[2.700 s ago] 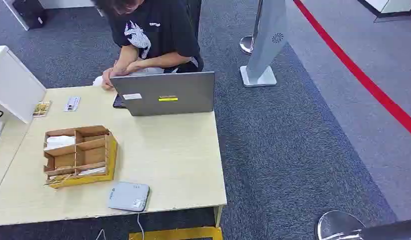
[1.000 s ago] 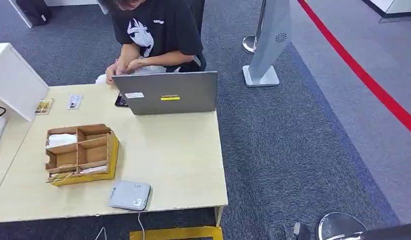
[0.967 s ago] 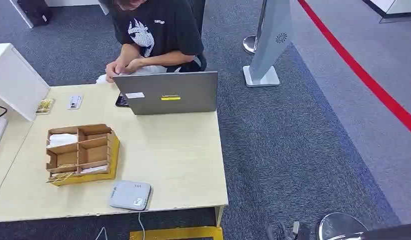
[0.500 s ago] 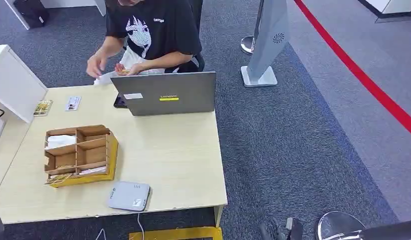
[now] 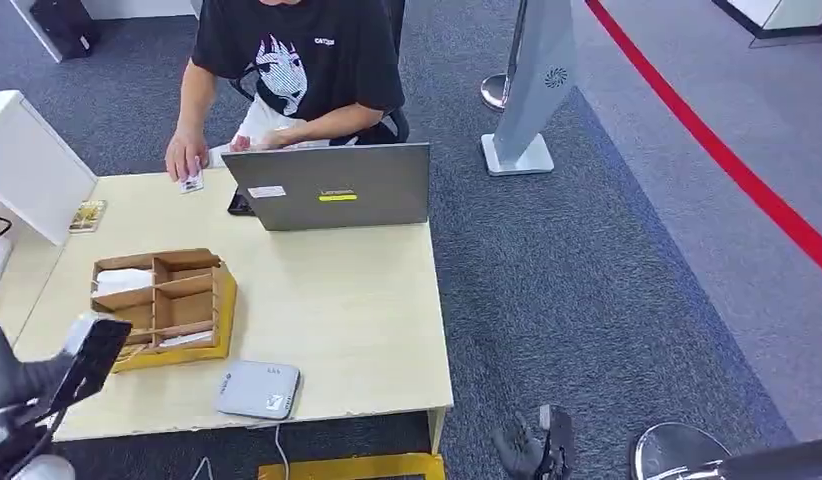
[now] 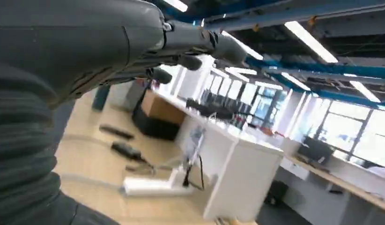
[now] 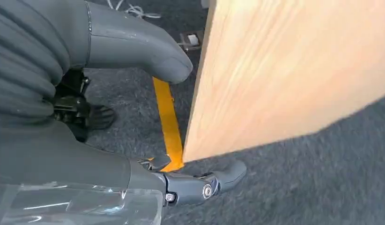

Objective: Pass the card to the sensor for recognition and then transmit it.

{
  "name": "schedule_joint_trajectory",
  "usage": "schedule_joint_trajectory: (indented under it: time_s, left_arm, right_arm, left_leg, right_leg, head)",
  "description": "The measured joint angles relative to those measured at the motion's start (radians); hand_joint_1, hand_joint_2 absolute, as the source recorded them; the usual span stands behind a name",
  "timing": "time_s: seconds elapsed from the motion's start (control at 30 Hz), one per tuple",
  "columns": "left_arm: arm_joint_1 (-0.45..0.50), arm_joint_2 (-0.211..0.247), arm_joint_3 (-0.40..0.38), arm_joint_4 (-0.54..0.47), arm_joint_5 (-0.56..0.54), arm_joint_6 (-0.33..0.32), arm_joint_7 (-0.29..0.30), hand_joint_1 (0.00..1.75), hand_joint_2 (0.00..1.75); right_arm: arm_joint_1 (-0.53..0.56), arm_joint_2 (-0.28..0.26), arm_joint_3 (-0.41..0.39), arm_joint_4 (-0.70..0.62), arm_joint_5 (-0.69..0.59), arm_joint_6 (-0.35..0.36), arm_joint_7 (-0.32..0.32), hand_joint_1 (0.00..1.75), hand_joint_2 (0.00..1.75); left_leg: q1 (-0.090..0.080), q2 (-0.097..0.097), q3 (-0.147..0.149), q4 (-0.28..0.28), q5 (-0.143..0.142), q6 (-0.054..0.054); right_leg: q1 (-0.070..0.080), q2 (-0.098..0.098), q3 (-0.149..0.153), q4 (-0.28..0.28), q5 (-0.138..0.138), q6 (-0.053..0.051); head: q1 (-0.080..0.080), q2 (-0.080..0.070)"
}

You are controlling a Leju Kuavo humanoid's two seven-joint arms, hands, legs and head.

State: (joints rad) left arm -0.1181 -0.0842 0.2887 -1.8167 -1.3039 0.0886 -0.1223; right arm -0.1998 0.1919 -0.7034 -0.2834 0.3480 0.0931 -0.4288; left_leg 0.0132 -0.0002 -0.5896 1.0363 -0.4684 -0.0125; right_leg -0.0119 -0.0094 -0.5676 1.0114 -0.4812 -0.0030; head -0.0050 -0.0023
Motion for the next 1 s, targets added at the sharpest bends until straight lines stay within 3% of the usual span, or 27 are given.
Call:
schedule_joint_trajectory:
  time_s: [0.17, 0.33, 0.6, 0.8, 0.83, 0.87, 1.0]
  left_arm:
    - [-0.2, 0.12, -0.11, 0.299, -0.239, 0.097, 0.094, 0.0, 1.75]
    - [-0.296, 0.212, -0.235, 0.476, -0.263, 0.129, 0.129, 0.0, 1.75]
    - [-0.346, 0.315, -0.402, 0.598, -0.263, 0.181, 0.127, 0.0, 1.75]
    - [-0.348, 0.339, -0.447, 0.616, -0.263, 0.186, 0.14, 0.07, 1.75]
    - [-0.347, 0.34, -0.448, 0.616, -0.263, 0.184, 0.142, 0.65, 1.75]
    - [-0.347, 0.341, -0.451, 0.616, -0.263, 0.182, 0.143, 1.75, 1.75]
    - [-0.342, 0.345, -0.454, 0.615, -0.263, 0.181, 0.143, 1.75, 1.75]
  right_arm:
    - [-0.027, 0.016, 0.041, 0.003, 0.029, 0.0, 0.008, 0.0, 1.75]
    - [-0.04, 0.022, 0.061, 0.005, 0.029, 0.01, 0.005, 0.0, 1.75]
    - [-0.046, 0.027, 0.08, 0.009, 0.032, 0.015, -0.004, 0.0, 1.75]
    - [-0.046, 0.027, 0.086, 0.01, 0.035, 0.013, -0.015, 0.0, 1.75]
    - [-0.046, 0.028, 0.087, 0.01, 0.035, 0.012, -0.016, 0.0, 1.75]
    - [-0.046, 0.028, 0.087, 0.01, 0.037, 0.012, -0.016, 0.0, 1.75]
    - [-0.045, 0.029, 0.088, 0.01, 0.041, 0.005, -0.02, 0.0, 1.75]
  left_leg:
    - [0.0, 0.002, -0.001, 0.0, 0.002, -0.002]
    - [0.0, 0.003, -0.002, 0.0, 0.002, -0.002]
    - [0.0, 0.003, -0.004, 0.0, 0.002, -0.002]
    - [0.0, 0.003, -0.005, 0.0, 0.002, -0.002]
    - [0.0, 0.003, -0.005, 0.0, 0.002, -0.002]
    - [0.0, 0.003, -0.005, 0.0, 0.002, -0.002]
    - [0.0, 0.003, -0.005, 0.0, 0.002, -0.002]
  right_leg:
    - [0.0, 0.002, -0.001, 0.001, 0.003, -0.001]
    - [0.0, 0.003, -0.002, 0.001, 0.003, -0.001]
    - [0.0, 0.004, -0.004, 0.001, 0.003, -0.001]
    - [0.0, 0.004, -0.005, 0.001, 0.003, -0.001]
    - [0.0, 0.004, -0.005, 0.001, 0.003, -0.001]
    - [0.0, 0.004, -0.005, 0.001, 0.003, -0.001]
    - [0.0, 0.004, -0.005, 0.001, 0.003, -0.001]
  head:
    - [0.0, 0.0]
    - [0.001, 0.0]
    - [0.0, 0.0]
    - [0.001, 0.0]
    - [0.0, 0.0]
    - [0.001, 0.0]
    - [0.001, 0.0]
